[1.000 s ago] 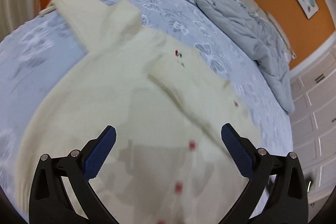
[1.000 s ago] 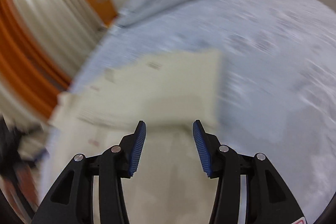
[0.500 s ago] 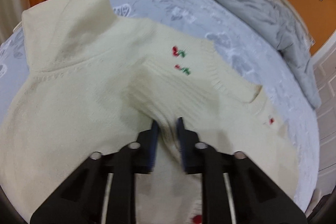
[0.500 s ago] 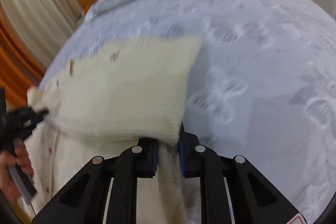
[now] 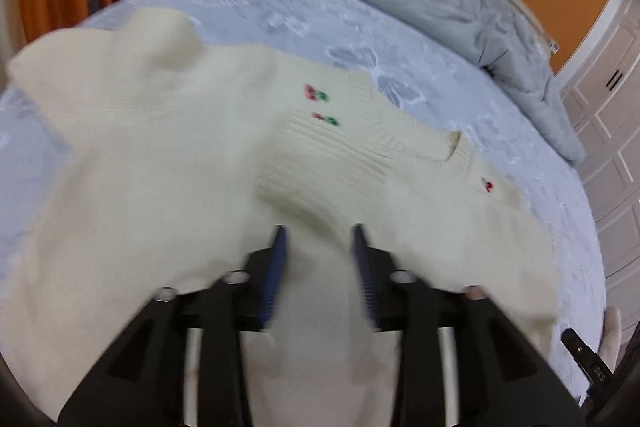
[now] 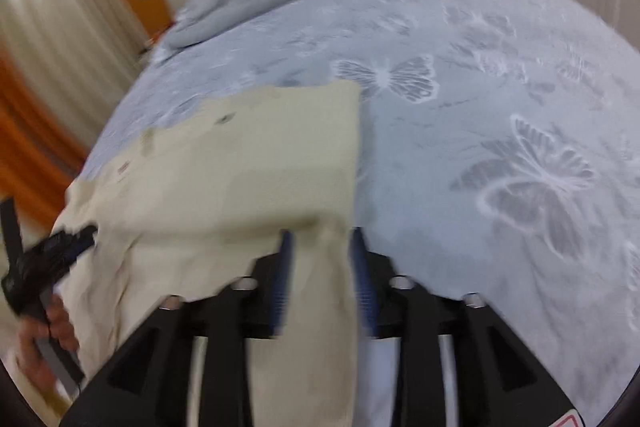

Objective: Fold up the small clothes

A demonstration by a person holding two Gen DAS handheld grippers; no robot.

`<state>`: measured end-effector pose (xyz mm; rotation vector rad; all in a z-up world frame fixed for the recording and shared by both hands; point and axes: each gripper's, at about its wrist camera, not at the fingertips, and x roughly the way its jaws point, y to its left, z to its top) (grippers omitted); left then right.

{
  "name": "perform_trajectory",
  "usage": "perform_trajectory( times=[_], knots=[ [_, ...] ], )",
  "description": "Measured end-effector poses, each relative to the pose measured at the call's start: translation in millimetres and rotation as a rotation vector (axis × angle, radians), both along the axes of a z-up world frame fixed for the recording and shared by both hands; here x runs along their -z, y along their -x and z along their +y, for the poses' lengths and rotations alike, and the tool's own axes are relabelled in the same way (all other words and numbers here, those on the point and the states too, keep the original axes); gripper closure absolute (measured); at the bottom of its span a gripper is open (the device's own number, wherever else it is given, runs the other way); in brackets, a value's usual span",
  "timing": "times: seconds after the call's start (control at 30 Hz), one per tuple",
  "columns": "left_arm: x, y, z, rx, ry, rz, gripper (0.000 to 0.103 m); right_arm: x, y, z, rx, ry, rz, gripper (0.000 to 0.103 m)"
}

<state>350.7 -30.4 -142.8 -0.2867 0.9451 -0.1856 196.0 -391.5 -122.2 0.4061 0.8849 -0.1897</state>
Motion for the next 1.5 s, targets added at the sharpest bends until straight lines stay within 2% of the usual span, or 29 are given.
perform_trajectory(
  times=[0.03,0.07,0.2,0.27,0.33,0.37,0.43,0.47,0.5,0.53,0.57,0.6,0.63,0.67,0.73,0.8,0.93,1.0,1.03,1.1,1.13,1.17,1.2,1.27,1.33,1.37,1.4,1.5],
  knots=[
    [-7,17,19,-0.007,-0.018,0.005,0.046,-2,14,8,-0.021,0.0,0.015,0.05],
    [-10,33,38,-0.015,-0.034,0.015,0.042,1,39,20,-0.057,-0.011,0.046,0.049],
    [-17,96,116,-0.107,-0.114,0.056,0.037,24,121,59,-0.105,-0.04,0.183,0.047],
    [-17,130,159,-0.199,-0.135,0.083,0.027,42,155,70,-0.1,-0.107,0.23,0.046],
    [-7,156,193,-0.268,-0.102,0.137,0.024,53,171,82,-0.09,-0.125,0.255,0.043],
    [4,168,206,-0.296,-0.07,0.192,0.024,52,177,88,-0.087,-0.104,0.224,0.036],
    [23,181,215,-0.282,0.03,0.275,0.024,54,172,98,-0.107,-0.081,0.214,0.032],
    [27,186,213,-0.268,0.065,0.288,0.024,54,167,101,-0.116,-0.068,0.207,0.04],
    [28,190,204,-0.237,0.081,0.266,0.024,55,161,102,-0.128,-0.077,0.184,0.075],
    [28,191,198,-0.222,0.066,0.248,0.025,57,154,100,-0.129,-0.1,0.176,0.094],
    [28,190,187,-0.204,0.025,0.241,0.029,56,150,94,-0.114,-0.137,0.16,0.094],
    [28,190,178,-0.188,-0.009,0.24,0.052,51,150,91,-0.096,-0.141,0.144,0.095],
    [26,189,171,-0.154,-0.007,0.243,0.083,41,154,92,-0.081,-0.126,0.124,0.095],
    [24,189,166,-0.113,0.023,0.259,0.092,29,158,90,-0.066,-0.105,0.11,0.095],
    [11,197,162,-0.094,0.041,0.257,0.093,9,173,81,-0.023,-0.058,0.104,0.096],
    [0,213,155,-0.044,0.021,0.259,0.093,5,191,68,0.002,-0.042,0.138,0.096],
    [3,252,147,0.028,-0.024,0.306,0.093,22,225,57,0.027,-0.038,0.277,0.096],
    [11,266,144,0.038,-0.046,0.337,0.093,36,231,58,0.028,-0.051,0.333,0.095],
    [14,269,144,0.024,-0.044,0.34,0.089,40,231,61,0.025,-0.036,0.353,0.094],
    [10,266,151,-0.025,-0.014,0.313,0.086,33,225,64,0.033,0.01,0.323,0.086],
    [2,258,158,-0.059,0.007,0.28,0.08,24,222,64,0.042,0.041,0.294,0.083],
    [-6,250,162,-0.083,0.02,0.252,0.067,16,220,64,0.05,0.076,0.272,0.075],
    [-19,230,173,-0.131,0.041,0.196,0.059,2,214,66,0.057,0.131,0.224,0.068],
    [-35,194,193,-0.204,0.069,0.128,0.037,-14,205,75,0.035,0.174,0.169,0.057],
    [-45,141,215,-0.294,0.073,0.068,0.028,-24,194,85,0.001,0.178,0.133,0.053],
    [-44,123,225,-0.331,0.07,0.052,0.027,-28,192,90,-0.023,0.164,0.113,0.052],
    [-42,89,241,-0.399,0.077,0.031,0.027,-30,191,96,-0.034,0.162,0.102,0.05],
    [-22,20,270,-0.527,0.102,0.062,0.029,-35,187,130,-0.089,0.165,0.069,0.044]
  ],
)
